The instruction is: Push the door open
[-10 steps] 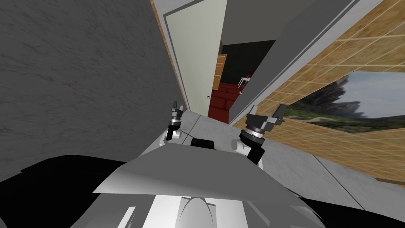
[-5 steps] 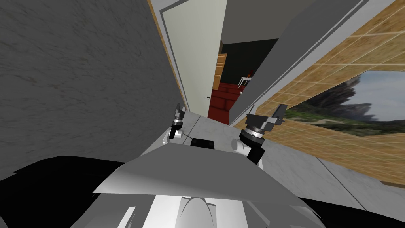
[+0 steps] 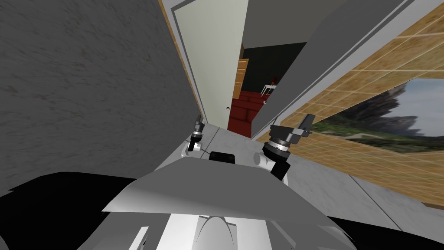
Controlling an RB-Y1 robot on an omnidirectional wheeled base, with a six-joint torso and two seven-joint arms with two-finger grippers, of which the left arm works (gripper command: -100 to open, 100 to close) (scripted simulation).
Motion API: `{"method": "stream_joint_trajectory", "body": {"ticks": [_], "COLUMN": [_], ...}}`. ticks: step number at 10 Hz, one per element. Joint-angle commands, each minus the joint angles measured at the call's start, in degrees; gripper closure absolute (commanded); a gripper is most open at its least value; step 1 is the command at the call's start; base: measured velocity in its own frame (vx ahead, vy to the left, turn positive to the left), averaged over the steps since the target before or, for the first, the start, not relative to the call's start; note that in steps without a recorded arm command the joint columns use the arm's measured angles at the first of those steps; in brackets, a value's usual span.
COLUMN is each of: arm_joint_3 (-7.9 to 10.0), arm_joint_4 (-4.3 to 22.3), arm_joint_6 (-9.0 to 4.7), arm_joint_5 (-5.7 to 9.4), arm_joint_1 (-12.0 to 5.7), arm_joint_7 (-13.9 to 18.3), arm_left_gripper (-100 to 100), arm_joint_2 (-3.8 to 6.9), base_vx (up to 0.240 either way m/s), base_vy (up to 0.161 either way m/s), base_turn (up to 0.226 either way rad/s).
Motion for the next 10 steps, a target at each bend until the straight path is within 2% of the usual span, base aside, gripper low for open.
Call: {"method": "stream_joint_trajectory", "body": {"ticks": [1,10], "arm_joint_3": [-0.13,-1.70], "arm_joint_4": [2.39,15.43], "arm_joint_6": [-0.44,-3.30], "arm_joint_5": [0.12,0.47], "arm_joint_1": [-1.13,-6.10], "arm_joint_7": [0.02,-0.43], "arm_left_gripper": [-100,-100], "arm_joint_2": [0.26,0.68], "base_vx": [0.114,0.097], "base_vy": [-0.021,-0.008], "base_turn": [-0.007,-0.006]}}
